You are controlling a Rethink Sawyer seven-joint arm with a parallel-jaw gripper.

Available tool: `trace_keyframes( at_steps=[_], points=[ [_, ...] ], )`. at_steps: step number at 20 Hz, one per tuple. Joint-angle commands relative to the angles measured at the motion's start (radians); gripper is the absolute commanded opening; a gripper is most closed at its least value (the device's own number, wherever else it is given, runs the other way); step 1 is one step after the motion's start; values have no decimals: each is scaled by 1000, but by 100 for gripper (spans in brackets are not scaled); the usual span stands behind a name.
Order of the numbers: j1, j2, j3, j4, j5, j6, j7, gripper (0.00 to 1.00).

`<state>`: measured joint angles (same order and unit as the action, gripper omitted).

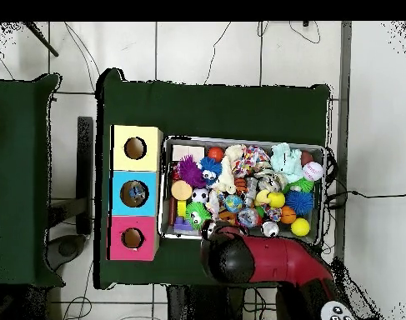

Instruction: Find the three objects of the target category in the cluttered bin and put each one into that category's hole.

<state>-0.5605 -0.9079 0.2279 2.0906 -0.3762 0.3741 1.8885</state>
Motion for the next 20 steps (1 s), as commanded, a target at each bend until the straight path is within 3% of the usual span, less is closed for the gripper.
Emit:
trace_keyframes(
  at_steps=[1,6,10,20],
  points=[
    [-136,19,204,-70,-89,72,-259,100],
    [-261,-60,289,-54,-82,191,-364,100],
    [-349,-66,355,-67,-97,247,-421,100],
    [-389,14,393,-88,-199,209,-353,100]
  ],
)
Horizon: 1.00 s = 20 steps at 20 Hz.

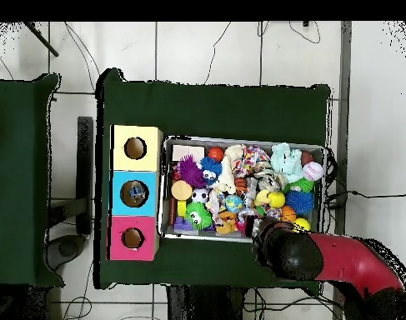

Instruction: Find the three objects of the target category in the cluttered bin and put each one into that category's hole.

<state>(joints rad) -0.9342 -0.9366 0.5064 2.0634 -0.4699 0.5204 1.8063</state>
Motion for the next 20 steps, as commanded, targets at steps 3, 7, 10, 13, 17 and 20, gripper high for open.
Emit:
trace_keyframes(
  at_steps=[3,7,10,13,17,20],
  points=[
    [-18,76,115,-70,-138,53,-256,100],
    [-29,96,107,-60,-171,71,-238,100],
    [-56,99,98,-26,-190,62,-227,100],
    [-77,105,87,-14,-224,41,-220,100],
    [-72,128,42,-58,-298,9,-177,100],
    [-76,156,9,-90,-356,30,-167,100]
  ],
)
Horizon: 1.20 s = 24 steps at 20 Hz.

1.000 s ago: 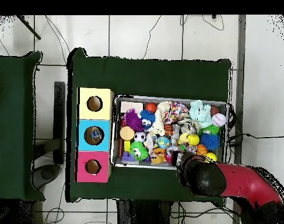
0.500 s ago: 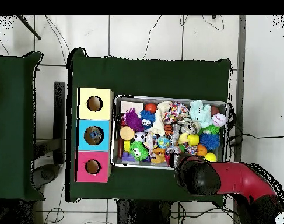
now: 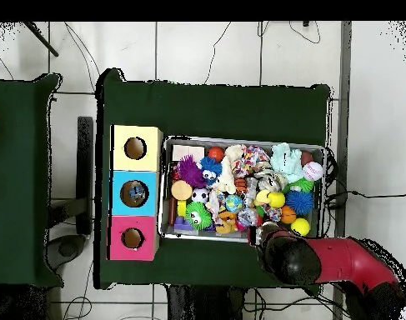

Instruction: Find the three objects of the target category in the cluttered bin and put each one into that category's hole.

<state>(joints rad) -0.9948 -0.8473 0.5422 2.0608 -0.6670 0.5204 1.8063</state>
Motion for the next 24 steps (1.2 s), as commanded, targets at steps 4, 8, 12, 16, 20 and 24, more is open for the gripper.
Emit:
trace_keyframes(
  at_steps=[4,8,12,16,20,24],
  points=[
    [-47,121,-20,-112,-201,47,-196,100],
    [-47,172,-26,-136,-225,32,-151,100],
    [-46,181,-31,-139,-243,28,-132,100],
    [-50,200,-29,-141,-255,22,-125,100],
    [-36,223,-37,-148,-274,-7,-87,100],
    [-29,236,-35,-160,-279,-11,-78,100]
  ],
)
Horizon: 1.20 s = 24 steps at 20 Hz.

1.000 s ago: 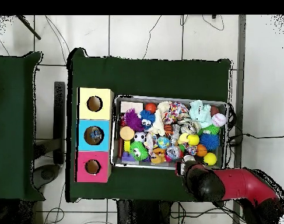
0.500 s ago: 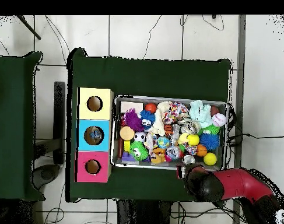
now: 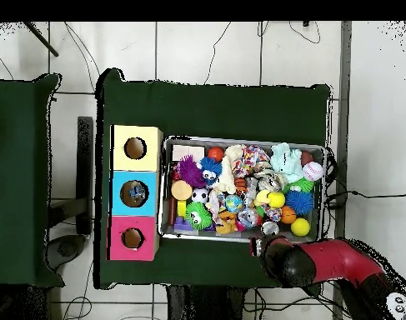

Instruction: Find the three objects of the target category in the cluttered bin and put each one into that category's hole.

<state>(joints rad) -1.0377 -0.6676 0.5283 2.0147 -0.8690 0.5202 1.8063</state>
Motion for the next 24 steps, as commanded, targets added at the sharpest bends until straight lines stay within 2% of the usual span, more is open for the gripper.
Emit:
trace_keyframes(
  at_steps=[1,4,12,16,24],
  points=[
    [17,68,-26,-120,-86,-20,-70,100],
    [31,92,-37,-139,-99,-33,-50,100],
    [32,67,-46,-127,-87,-24,-51,100],
    [29,81,-44,-138,-81,-14,-61,100],
    [16,34,-19,-119,-35,30,-90,100]
  ],
)
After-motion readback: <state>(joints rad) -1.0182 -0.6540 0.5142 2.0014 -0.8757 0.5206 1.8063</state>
